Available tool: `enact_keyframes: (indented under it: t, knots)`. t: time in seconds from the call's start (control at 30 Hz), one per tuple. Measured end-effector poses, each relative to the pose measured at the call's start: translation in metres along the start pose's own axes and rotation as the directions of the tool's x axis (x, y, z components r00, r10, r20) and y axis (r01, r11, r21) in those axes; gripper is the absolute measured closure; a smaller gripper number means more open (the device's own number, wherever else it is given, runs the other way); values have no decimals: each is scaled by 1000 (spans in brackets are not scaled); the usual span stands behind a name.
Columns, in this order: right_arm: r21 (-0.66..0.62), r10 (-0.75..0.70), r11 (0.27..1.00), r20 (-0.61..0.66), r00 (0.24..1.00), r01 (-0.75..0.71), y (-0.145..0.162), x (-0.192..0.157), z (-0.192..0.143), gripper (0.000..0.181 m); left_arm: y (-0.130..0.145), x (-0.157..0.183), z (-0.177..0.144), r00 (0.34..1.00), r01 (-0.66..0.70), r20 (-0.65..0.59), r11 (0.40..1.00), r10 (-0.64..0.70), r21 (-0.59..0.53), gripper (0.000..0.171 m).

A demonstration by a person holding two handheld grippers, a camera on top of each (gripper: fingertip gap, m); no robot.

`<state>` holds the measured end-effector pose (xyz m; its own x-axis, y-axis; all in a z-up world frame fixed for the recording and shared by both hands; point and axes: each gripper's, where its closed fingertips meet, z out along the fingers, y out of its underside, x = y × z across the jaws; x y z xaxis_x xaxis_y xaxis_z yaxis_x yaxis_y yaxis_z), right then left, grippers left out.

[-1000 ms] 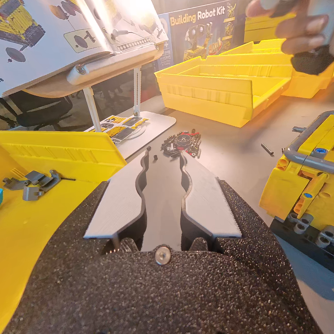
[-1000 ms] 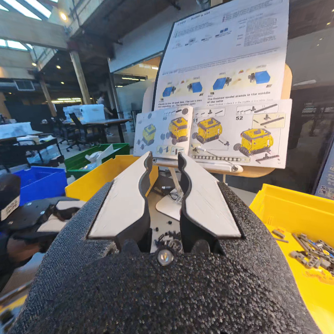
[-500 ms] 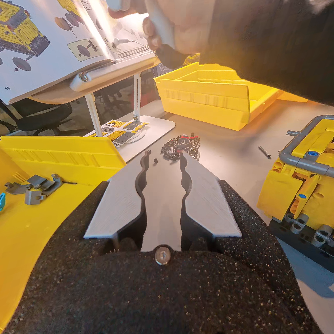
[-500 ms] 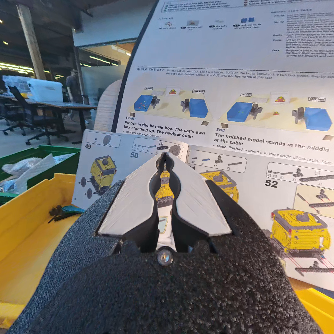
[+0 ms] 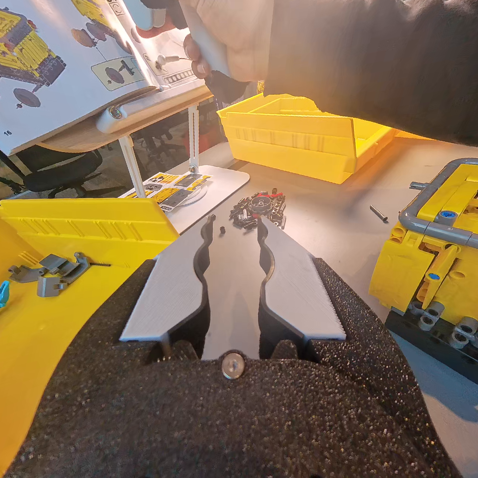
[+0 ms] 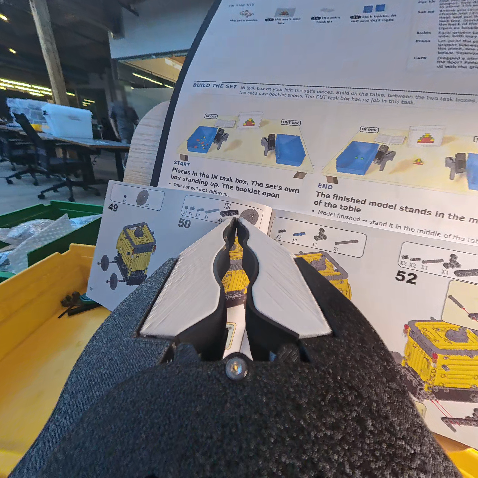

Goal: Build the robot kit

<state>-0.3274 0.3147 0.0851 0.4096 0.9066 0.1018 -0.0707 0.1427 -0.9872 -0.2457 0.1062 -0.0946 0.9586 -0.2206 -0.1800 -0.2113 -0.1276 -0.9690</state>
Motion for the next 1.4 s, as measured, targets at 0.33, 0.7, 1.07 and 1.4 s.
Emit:
enact_keyframes:
  t: [0.33, 0.7, 1.07, 1.4]
  knots:
    - [6, 3, 1000, 14, 1000, -3, 1, -4, 1, 181, 1, -1, 0, 1000, 0, -1, 1000, 0, -5, 139]
    - [7, -3, 1000, 26, 1000, 2, 0, -9, 1, 181, 1, -1, 0, 1000, -3, -2, 1000, 3, -5, 139]
    - [8, 4, 1000, 36, 999, -4, -1, -12, -6, 178, 2, -4, 0, 1000, -4, 7, 1000, 4, -4, 139]
    - [15, 20, 1000, 117, 993, -22, -15, -29, -96, 167, -6, -8, -4, 999, -11, 33, 1000, 10, 18, 140]
